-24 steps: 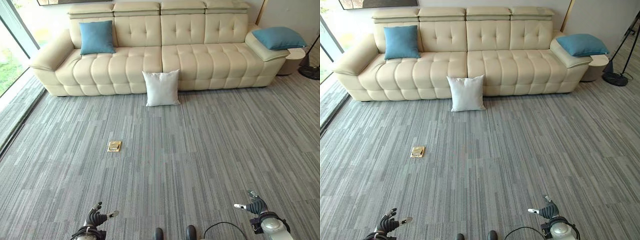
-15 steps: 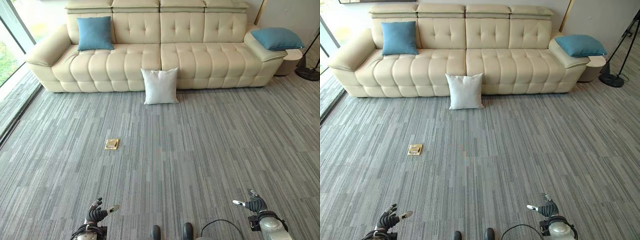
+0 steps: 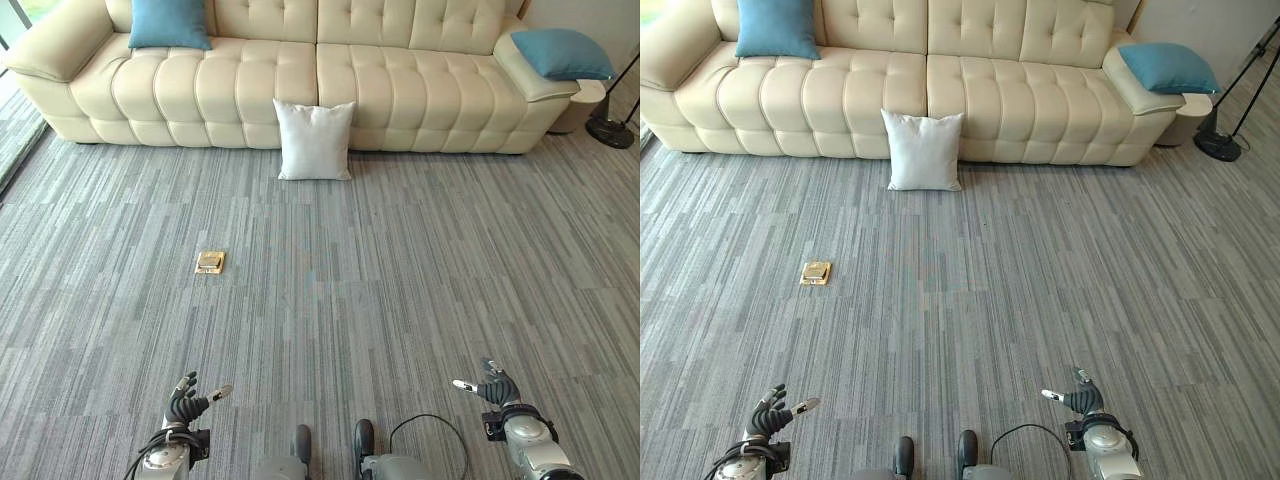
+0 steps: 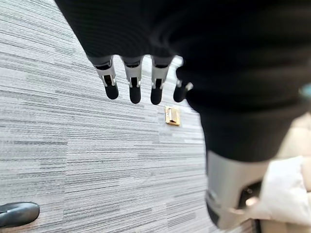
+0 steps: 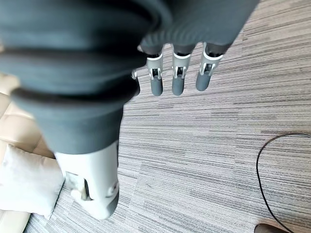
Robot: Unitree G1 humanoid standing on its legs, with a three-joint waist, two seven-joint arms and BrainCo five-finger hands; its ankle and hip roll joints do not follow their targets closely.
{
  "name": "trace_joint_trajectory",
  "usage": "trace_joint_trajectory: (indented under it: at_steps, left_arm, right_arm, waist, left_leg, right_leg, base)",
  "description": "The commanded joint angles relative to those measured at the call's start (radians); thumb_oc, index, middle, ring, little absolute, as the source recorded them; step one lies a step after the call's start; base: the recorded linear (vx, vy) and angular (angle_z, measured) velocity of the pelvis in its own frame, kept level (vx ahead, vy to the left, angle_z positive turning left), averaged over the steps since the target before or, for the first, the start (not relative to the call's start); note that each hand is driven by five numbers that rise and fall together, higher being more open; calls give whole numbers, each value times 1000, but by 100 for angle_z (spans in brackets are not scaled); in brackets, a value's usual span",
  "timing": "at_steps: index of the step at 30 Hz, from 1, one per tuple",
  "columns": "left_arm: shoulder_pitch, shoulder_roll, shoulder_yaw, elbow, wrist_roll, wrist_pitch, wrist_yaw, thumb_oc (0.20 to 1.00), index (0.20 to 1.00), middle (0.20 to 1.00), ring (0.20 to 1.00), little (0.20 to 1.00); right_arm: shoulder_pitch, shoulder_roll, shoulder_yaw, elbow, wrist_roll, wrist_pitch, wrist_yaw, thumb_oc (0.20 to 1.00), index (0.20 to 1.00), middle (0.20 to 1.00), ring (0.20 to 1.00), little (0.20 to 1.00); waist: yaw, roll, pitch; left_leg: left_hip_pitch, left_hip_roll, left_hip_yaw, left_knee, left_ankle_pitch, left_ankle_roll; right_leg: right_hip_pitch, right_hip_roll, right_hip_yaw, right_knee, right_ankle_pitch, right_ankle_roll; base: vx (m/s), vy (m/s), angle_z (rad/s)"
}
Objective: Pick up all the scattered cushions and arrange them neatly on the sofa.
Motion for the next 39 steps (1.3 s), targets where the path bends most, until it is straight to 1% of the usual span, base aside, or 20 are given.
trace_joint_trajectory:
  at_steps: [1,5,9,11,14,15,16,17,18,19,20,22,23,24,26,28,32,35,37,39]
  left_arm:
    - [-16,45,0,-25,11,-27,3,1000,1000,1000,1000,1000]
    - [-29,36,-15,-7,8,-23,5,1000,1000,1000,1000,1000]
    - [-41,28,-31,-1,23,-25,6,1000,1000,1000,1000,1000]
    - [-33,24,-37,-11,33,-26,-4,1000,1000,1000,1000,1000]
    - [-22,15,-44,-8,27,-21,-11,1000,1000,1000,1000,1000]
    - [-20,15,-53,-9,34,-17,-20,1000,1000,1000,1000,1000]
    - [-20,15,-53,-9,34,-17,-20,1000,1000,1000,1000,1000]
    - [-32,8,-61,1,30,-17,-23,1000,1000,1000,1000,1000]
    - [-46,5,-73,7,25,-18,-26,1000,1000,1000,1000,1000]
    - [-57,7,-82,9,30,-17,-29,1000,1000,1000,1000,1000]
    - [-58,7,-82,10,30,-17,-29,1000,1000,1000,1000,1000]
    - [-67,9,-92,10,41,-14,-33,1000,1000,1000,1000,1000]
    - [-70,11,-95,11,46,-12,-32,1000,1000,1000,1000,1000]
    - [-70,15,-94,6,52,-8,-31,1000,1000,1000,1000,1000]
    - [-66,17,-92,5,50,-8,-26,1000,1000,1000,1000,1000]
    - [-61,15,-90,4,42,-5,-23,1000,1000,1000,1000,1000]
    - [-52,25,-82,4,47,-3,-27,1000,1000,1000,1000,1000]
    - [-52,36,-79,13,54,2,-27,1000,1000,1000,1000,1000]
    - [-56,54,-81,9,59,8,-28,1000,1000,1000,1000,1000]
    - [-63,68,-81,15,67,13,-26,1000,1000,1000,1000,1000]
  right_arm:
    - [-4,-22,18,-76,6,-16,-10,1000,1000,1000,1000,1000]
    - [-6,-23,30,-69,3,-12,-18,1000,1000,1000,1000,1000]
    - [11,-30,37,-79,-17,-9,-18,1000,1000,1000,1000,1000]
    - [28,-35,32,-88,-15,-11,-13,1000,1000,1000,1000,1000]
    - [31,-29,22,-84,-5,-23,-14,1000,1000,1000,1000,1000]
    - [31,-31,19,-87,1,-26,-13,1000,1000,1000,1000,1000]
    - [31,-31,20,-87,1,-26,-13,1000,1000,1000,1000,1000]
    - [23,-33,23,-77,9,-27,-16,1000,1000,1000,1000,1000]
    - [16,-39,26,-70,15,-26,-19,1000,1000,1000,1000,1000]
    - [11,-42,24,-64,16,-24,-22,1000,1000,1000,1000,1000]
    - [11,-42,24,-64,16,-25,-22,1000,1000,1000,1000,1000]
    - [4,-45,19,-54,18,-23,-26,1000,1000,1000,1000,1000]
    - [3,-45,18,-54,20,-23,-29,1000,1000,1000,1000,1000]
    - [1,-42,19,-48,21,-19,-37,1000,1000,1000,1000,1000]
    - [2,-35,22,-38,22,-15,-45,1000,1000,1000,1000,1000]
    - [4,-27,21,-20,16,-8,-53,1000,1000,1000,1000,1000]
    - [11,-8,20,-17,5,-6,-43,1000,1000,1000,1000,1000]
    - [7,10,25,-20,0,-5,-34,1000,1000,1000,1000,1000]
    - [5,22,37,-29,-4,-2,-24,1000,1000,1000,1000,1000]
    - [-10,26,48,-43,-3,1,-20,1000,1000,1000,1000,1000]
  waist:
    - [3,-3,-4]
    - [-25,4,21]
    - [-50,6,29]
    - [-55,5,17]
    - [-66,23,-18]
    - [-73,36,-31]
    - [-74,36,-32]
    - [-79,41,-33]
    - [-73,32,-23]
    - [-61,22,-18]
    - [-60,23,-18]
    - [-50,13,-7]
    - [-44,10,-2]
    - [-21,15,7]
    - [3,22,10]
    - [37,22,2]
    - [57,9,-20]
    - [65,-19,-36]
    - [66,-38,-33]
    - [57,-29,-15]
  left_leg:
    - [-7,-45,-124,189,-177,-31]
    - [79,-53,-160,162,-193,-36]
    - [152,-53,-211,149,-207,-58]
    - [179,-47,-231,142,-218,-71]
    - [191,22,-221,162,-163,-124]
    - [179,64,-193,203,-108,-151]
    - [177,64,-194,204,-108,-151]
    - [139,94,-141,267,-49,-159]
    - [66,104,-69,283,-66,-134]
    - [4,86,-35,253,-113,-115]
    - [4,87,-34,256,-116,-115]
    - [-93,58,-15,243,-130,-109]
    - [-139,46,-6,233,-109,-109]
    - [-214,31,6,183,-33,-112]
    - [-267,24,12,121,39,-121]
    - [-315,22,16,47,79,-126]
    - [-299,38,12,72,119,-113]
    - [-293,28,20,141,71,-89]
    - [-272,18,22,171,27,-64]
    - [-235,19,14,178,-5,-39]
  right_leg:
    - [-53,-26,-1,83,-25,66]
    - [-126,-12,-69,-5,16,70]
    - [-190,-13,-141,-37,43,75]
    - [-169,-20,-137,-42,52,64]
    - [-140,-22,-179,-26,43,38]
    - [-111,-8,-197,-29,21,25]
    - [-112,-8,-197,-29,21,25]
    - [-81,-3,-204,-36,-7,10]
    - [-49,-10,-199,-45,-35,0]
    - [-26,-15,-189,-51,-52,-2]
    - [-26,-14,-188,-50,-53,-2]
    - [6,-20,-174,-56,-74,-6]
    - [23,-16,-168,-61,-82,-8]
    - [70,13,-149,-77,-102,-17]
    - [117,43,-126,-88,-121,-20]
    - [190,55,-85,-90,-156,-15]
    - [248,38,-49,-57,-186,2]
    - [238,-18,-37,7,-148,40]
    - [187,-53,-25,139,-43,72]
    - [120,-67,-12,283,30,75]
  base:
    - [188,48,11]
    - [252,9,11]
    - [307,-75,35]
    - [376,-188,64]
    - [361,-244,72]
    - [244,-172,47]
    - [271,-153,29]
    - [209,-91,24]
    - [340,-117,10]
    - [226,-60,-7]
    - [201,-33,-21]
    - [158,-9,-19]
    - [276,-2,-11]
    - [315,7,3]
    - [358,53,1]
    - [539,172,-16]
    - [457,221,-49]
    - [341,217,-37]
    - [305,209,-46]
    - [235,192,-30]
